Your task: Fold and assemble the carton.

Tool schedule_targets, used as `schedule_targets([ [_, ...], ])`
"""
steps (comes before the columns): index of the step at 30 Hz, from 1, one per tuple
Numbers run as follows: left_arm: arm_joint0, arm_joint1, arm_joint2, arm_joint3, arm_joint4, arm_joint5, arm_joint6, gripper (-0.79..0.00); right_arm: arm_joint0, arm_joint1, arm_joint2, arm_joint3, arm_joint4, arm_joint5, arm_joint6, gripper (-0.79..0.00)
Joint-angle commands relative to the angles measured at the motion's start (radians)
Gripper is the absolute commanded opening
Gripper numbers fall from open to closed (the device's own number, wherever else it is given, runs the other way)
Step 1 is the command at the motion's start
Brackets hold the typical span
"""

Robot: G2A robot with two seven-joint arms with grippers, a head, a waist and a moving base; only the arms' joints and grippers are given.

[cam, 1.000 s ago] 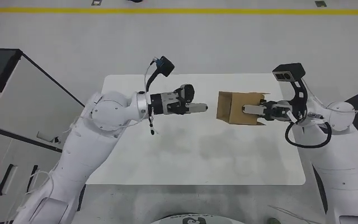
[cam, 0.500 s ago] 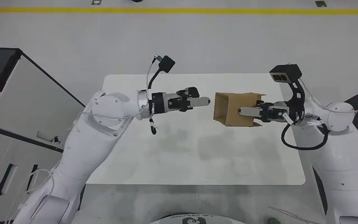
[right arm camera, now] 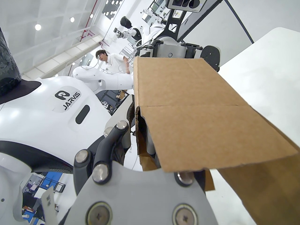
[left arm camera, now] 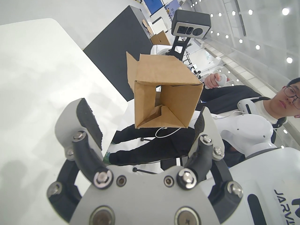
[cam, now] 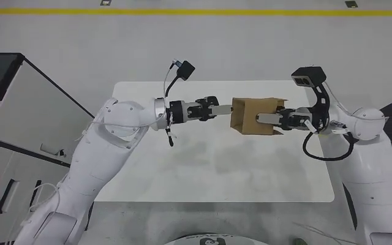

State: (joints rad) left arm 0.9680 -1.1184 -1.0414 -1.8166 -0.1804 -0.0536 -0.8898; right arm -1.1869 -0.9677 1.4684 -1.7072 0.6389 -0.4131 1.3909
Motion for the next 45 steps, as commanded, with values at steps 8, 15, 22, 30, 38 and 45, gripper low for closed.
schedule_targets([
  [8,0.002,0.000,0.009,-0.011,0.066,0.000,0.014,0.000,-0.005,-0.001,-0.009,-0.008,-0.029,-0.004,-0.043,-0.785],
  [15,-0.016,-0.007,0.018,0.027,-0.018,-0.018,-0.017,0.000,0.017,-0.002,-0.028,0.021,-0.033,-0.023,-0.045,-0.785],
  [22,-0.042,-0.012,0.036,0.045,-0.020,-0.004,-0.036,0.000,0.042,-0.005,-0.054,0.049,-0.012,-0.043,-0.028,-0.785],
  [30,-0.069,-0.021,0.064,0.063,-0.032,-0.009,-0.044,0.000,0.059,-0.005,-0.073,0.065,-0.005,-0.045,-0.029,-0.785],
  [38,-0.082,-0.028,0.080,0.075,-0.038,-0.011,-0.044,0.000,0.072,-0.004,-0.089,0.074,-0.003,-0.045,-0.029,-0.785],
  [45,-0.090,-0.032,0.091,0.082,-0.038,-0.007,-0.047,0.000,0.079,-0.003,-0.103,0.078,-0.003,-0.049,-0.033,-0.785],
])
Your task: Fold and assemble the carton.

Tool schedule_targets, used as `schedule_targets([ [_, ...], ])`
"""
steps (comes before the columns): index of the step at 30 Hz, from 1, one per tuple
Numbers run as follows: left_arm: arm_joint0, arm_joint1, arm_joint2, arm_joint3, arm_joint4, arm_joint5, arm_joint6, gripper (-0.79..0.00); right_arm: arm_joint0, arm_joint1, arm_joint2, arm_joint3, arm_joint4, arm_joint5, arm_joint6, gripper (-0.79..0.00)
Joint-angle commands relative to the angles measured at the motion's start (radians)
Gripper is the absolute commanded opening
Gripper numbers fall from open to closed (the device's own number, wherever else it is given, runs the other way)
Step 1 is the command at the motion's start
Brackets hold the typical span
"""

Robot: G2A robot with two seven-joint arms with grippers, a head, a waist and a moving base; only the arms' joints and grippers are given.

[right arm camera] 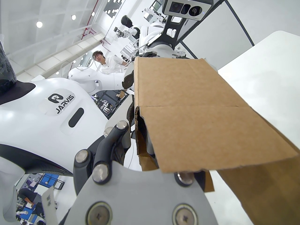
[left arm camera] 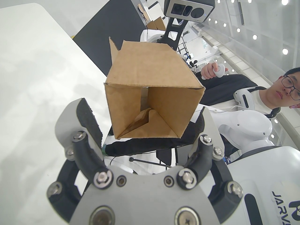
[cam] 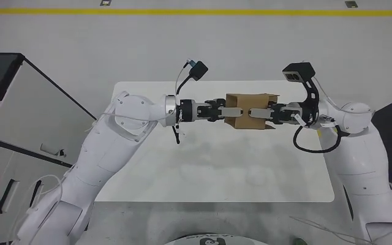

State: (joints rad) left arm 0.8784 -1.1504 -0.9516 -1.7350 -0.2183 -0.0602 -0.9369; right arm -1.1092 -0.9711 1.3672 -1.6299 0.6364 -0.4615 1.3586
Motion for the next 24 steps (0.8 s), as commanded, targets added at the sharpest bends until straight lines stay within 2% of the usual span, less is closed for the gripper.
schedule_targets([
  [1,-0.001,-0.001,0.001,0.001,0.000,0.000,0.000,0.000,0.002,0.000,-0.004,0.002,0.000,-0.001,-0.001,-0.785],
  [20,-0.001,-0.007,0.007,0.008,0.001,0.000,-0.005,0.000,0.005,0.004,-0.027,0.011,0.009,-0.014,-0.014,-0.785],
  [24,-0.001,-0.008,0.007,0.009,0.000,-0.001,-0.008,-0.065,0.002,0.006,-0.028,0.009,0.008,-0.017,-0.017,-0.785],
])
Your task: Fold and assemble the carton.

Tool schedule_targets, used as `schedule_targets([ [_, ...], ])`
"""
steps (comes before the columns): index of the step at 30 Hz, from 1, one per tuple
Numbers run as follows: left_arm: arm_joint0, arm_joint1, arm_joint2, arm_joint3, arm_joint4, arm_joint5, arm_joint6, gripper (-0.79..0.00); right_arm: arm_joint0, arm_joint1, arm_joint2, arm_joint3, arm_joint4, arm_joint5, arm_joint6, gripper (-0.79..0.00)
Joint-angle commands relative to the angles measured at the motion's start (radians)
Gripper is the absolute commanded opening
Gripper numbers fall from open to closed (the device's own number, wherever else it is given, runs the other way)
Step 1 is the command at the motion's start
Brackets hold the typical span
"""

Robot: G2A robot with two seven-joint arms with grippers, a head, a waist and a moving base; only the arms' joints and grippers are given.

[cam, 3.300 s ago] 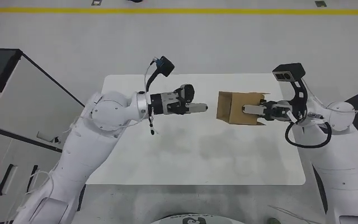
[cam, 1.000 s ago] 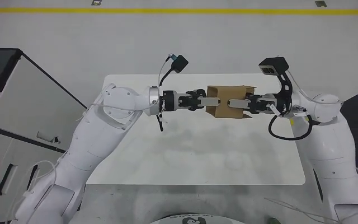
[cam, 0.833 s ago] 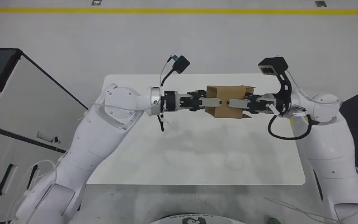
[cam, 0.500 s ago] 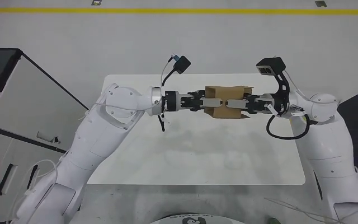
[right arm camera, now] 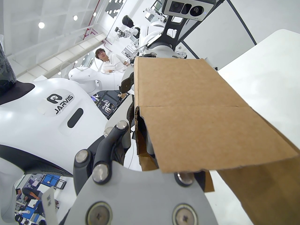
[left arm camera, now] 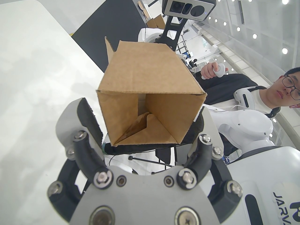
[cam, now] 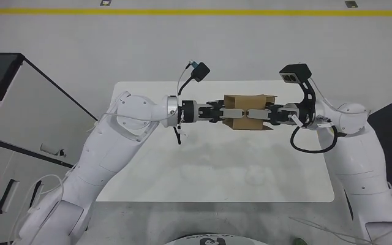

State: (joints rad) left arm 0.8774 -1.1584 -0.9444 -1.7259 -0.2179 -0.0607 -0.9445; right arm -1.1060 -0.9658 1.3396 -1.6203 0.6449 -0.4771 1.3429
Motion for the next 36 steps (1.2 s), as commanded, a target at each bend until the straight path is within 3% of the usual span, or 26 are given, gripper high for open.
schedule_targets([
  [1,0.000,-0.001,0.000,0.000,0.000,0.000,-0.001,-0.099,-0.001,0.001,0.000,-0.001,-0.001,-0.001,-0.001,-0.785],
  [8,0.002,-0.003,0.003,-0.003,0.000,-0.002,-0.001,-0.231,0.001,0.002,-0.004,-0.004,-0.005,-0.005,-0.005,-0.785],
  [13,0.005,-0.003,0.001,-0.006,-0.001,-0.003,-0.003,-0.382,0.001,0.004,-0.004,-0.003,-0.007,-0.005,-0.005,-0.785],
  [20,0.010,-0.004,-0.003,-0.009,0.003,0.000,0.000,-0.406,0.000,0.006,-0.001,-0.002,-0.005,-0.003,-0.004,-0.785],
  [21,0.012,-0.004,-0.003,-0.009,0.003,0.001,0.000,-0.409,0.000,0.006,0.000,-0.002,-0.004,-0.003,-0.003,-0.736],
  [23,0.014,-0.004,-0.005,-0.009,0.005,0.003,0.000,-0.416,-0.001,0.007,0.005,0.001,-0.003,-0.003,-0.003,-0.197],
  [24,0.016,-0.003,-0.006,-0.009,0.004,0.003,-0.001,-0.422,-0.002,0.007,0.008,0.002,-0.002,-0.002,-0.002,0.000],
  [32,0.024,-0.002,-0.021,0.007,-0.008,0.000,-0.003,-0.563,-0.014,0.018,0.069,-0.008,0.021,0.012,0.012,0.000],
  [33,0.027,-0.003,-0.024,0.013,-0.019,-0.004,-0.001,-0.613,-0.016,0.021,0.087,-0.011,0.026,0.016,0.016,0.000],
  [35,0.030,-0.003,-0.028,0.021,-0.039,-0.017,-0.003,-0.785,-0.025,0.027,0.127,-0.015,0.034,0.026,0.026,0.000],
  [36,0.031,-0.004,-0.030,0.026,-0.049,-0.023,-0.005,-0.785,-0.032,0.030,0.149,-0.016,0.044,0.030,0.030,0.000],
])
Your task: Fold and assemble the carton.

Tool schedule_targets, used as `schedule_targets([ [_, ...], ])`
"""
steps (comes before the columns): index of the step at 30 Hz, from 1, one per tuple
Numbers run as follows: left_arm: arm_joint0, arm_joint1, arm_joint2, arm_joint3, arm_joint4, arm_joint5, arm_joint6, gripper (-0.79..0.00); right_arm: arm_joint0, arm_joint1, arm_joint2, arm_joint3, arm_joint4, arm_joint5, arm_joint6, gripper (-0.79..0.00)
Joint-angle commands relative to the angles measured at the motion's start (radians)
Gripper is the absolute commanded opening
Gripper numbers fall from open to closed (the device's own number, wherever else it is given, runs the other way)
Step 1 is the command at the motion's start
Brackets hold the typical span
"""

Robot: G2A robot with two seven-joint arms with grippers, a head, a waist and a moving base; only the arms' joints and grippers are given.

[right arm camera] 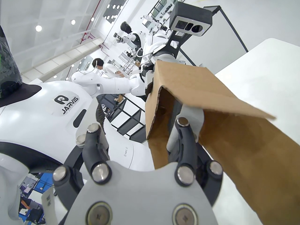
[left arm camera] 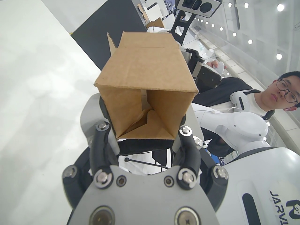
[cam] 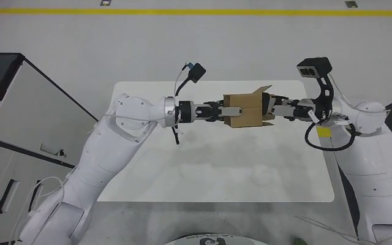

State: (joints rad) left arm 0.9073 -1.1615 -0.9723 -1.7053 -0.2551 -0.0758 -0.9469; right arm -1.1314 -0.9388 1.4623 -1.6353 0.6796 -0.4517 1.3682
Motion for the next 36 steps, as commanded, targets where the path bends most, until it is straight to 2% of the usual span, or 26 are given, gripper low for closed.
schedule_targets([
  [1,0.002,-0.001,-0.002,0.010,-0.024,-0.017,-0.006,-0.785,-0.013,0.007,0.048,-0.003,0.017,0.009,0.009,-0.095],
  [2,0.003,-0.002,-0.002,0.016,-0.034,-0.023,-0.008,-0.785,-0.022,0.010,0.069,-0.003,0.027,0.012,0.012,-0.185],
  [3,0.002,-0.003,0.000,0.020,-0.048,-0.034,-0.012,-0.785,-0.030,0.012,0.090,-0.003,0.035,0.014,0.014,-0.400],
  [5,0.001,-0.007,0.004,0.034,-0.082,-0.059,-0.019,-0.785,-0.047,0.017,0.133,0.000,0.055,0.015,0.015,-0.730],
  [6,0.000,-0.009,0.007,0.042,-0.105,-0.075,-0.024,-0.785,-0.056,0.019,0.152,-0.001,0.069,0.013,0.013,-0.785],
  [18,-0.042,-0.052,0.077,0.181,-0.383,-0.254,-0.115,-0.785,-0.135,0.027,0.336,-0.018,0.222,-0.019,-0.020,-0.785],
  [20,-0.046,-0.059,0.087,0.198,-0.426,-0.276,-0.129,-0.785,-0.135,0.027,0.336,-0.018,0.222,-0.019,-0.020,-0.785],
  [27,-0.044,-0.059,0.087,0.197,-0.424,-0.275,-0.124,-0.785,-0.138,0.027,0.332,-0.034,0.210,-0.012,-0.030,-0.785],
  [29,-0.026,-0.057,0.086,0.200,-0.394,-0.265,-0.104,-0.785,-0.137,0.027,0.325,-0.066,0.198,-0.007,-0.016,-0.785],
  [36,0.029,-0.062,0.061,0.206,-0.522,-0.327,-0.141,-0.785,-0.101,0.028,0.282,-0.112,0.207,0.050,0.050,-0.785],
])
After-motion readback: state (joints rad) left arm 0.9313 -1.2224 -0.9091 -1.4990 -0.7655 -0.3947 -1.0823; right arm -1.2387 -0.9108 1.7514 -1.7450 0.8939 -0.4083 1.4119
